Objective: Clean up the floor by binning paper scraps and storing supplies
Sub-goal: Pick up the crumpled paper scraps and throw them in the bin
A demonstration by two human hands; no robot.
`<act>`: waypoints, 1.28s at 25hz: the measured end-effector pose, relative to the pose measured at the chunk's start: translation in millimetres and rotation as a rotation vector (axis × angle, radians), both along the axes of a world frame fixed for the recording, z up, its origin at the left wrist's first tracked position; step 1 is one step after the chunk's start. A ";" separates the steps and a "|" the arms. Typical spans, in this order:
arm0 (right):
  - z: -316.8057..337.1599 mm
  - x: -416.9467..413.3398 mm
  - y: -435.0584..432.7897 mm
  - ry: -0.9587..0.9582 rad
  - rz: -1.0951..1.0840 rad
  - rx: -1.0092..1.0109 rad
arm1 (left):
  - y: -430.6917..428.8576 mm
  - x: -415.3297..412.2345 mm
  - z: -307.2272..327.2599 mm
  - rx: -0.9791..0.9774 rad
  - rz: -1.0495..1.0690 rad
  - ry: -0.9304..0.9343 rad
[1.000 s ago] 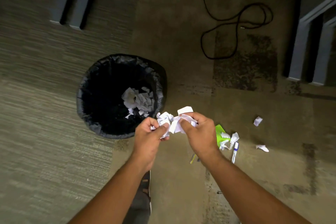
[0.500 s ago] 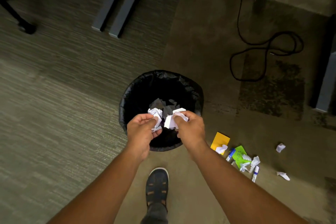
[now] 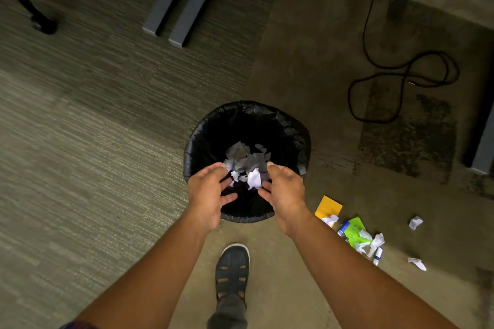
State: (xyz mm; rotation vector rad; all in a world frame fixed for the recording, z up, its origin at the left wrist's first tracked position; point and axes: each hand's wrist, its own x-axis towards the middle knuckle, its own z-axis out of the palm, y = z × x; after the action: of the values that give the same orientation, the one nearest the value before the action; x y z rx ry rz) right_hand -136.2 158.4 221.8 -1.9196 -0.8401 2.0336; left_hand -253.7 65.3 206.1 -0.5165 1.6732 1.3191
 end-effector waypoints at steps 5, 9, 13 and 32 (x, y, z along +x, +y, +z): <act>2.6 13.9 2.4 0.065 -0.036 0.010 | 3.9 11.6 -1.3 0.034 0.035 -0.030; 8.5 41.9 1.0 0.034 -0.016 0.119 | 12.7 41.9 19.6 0.046 -0.089 0.237; 3.4 87.0 -0.5 0.051 -0.092 0.145 | 23.5 95.6 42.3 0.161 -0.423 0.566; -236.9 439.6 43.5 -0.674 0.901 0.501 | 75.3 305.0 -223.5 -0.066 -1.371 0.776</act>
State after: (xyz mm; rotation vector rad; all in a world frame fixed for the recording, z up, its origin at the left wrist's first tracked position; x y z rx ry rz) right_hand 303.4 201.9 -15.1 -2.0914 -2.4426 1.1672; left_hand 51.3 140.6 -17.5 1.1194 1.9730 0.3743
